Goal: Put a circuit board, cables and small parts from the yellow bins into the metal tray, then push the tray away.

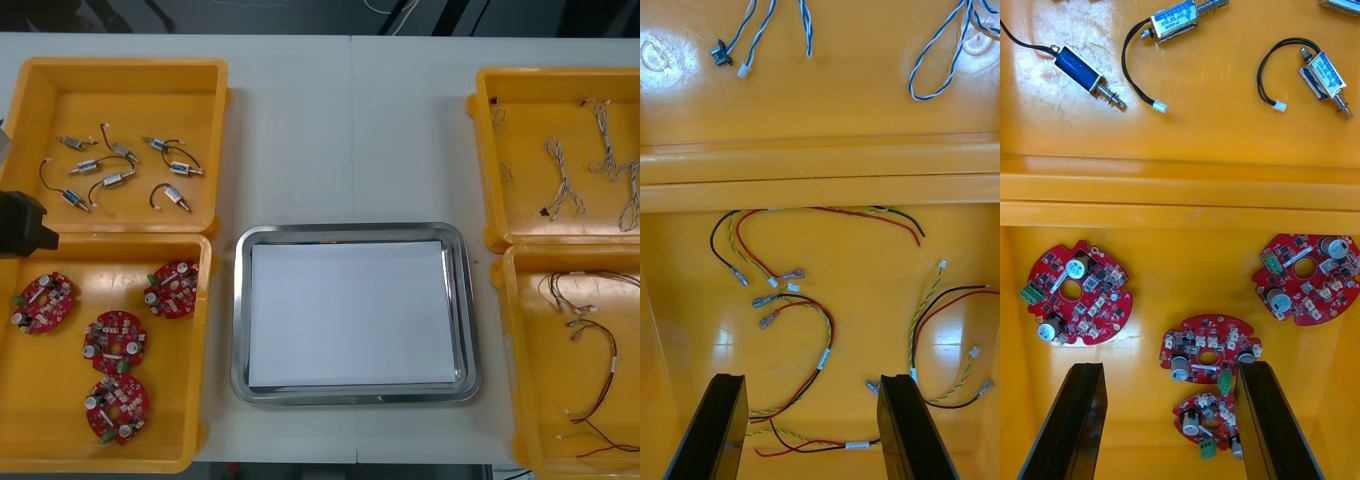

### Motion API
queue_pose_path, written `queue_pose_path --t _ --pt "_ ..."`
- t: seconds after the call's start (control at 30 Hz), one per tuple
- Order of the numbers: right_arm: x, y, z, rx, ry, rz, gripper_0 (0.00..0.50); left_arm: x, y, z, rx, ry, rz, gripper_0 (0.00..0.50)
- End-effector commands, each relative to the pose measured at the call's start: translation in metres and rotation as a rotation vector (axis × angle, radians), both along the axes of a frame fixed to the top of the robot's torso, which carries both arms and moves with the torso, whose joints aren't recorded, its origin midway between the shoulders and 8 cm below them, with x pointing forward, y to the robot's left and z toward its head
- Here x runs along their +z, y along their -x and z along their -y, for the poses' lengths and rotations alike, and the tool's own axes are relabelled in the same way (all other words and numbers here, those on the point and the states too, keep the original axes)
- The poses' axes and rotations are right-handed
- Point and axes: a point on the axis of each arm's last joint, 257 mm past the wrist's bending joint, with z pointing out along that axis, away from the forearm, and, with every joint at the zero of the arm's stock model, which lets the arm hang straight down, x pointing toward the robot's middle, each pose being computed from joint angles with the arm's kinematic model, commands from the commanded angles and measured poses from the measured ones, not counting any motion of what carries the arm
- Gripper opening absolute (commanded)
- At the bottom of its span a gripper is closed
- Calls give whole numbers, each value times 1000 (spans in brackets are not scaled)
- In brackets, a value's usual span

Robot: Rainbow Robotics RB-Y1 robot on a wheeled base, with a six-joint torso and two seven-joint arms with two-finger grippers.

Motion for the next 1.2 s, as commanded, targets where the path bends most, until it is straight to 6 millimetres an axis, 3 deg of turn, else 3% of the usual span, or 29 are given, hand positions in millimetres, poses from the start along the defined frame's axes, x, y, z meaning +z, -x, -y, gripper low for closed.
queue_pose_path --t 0.03,1.07,1.1,1.2 --pt "15 -8 -8 13 -7 46 500 14 4 -17 -24 -69 24 500" --pt "15 -8 -8 13 -7 46 500 14 4 -17 -24 -69 24 500" --pt "-3 1 -10 -2 -36 3 500 14 4 -17 -24 -69 24 500" --pt "-6 3 -10 -9 -47 -2 500 14 4 -17 -24 -69 24 500"
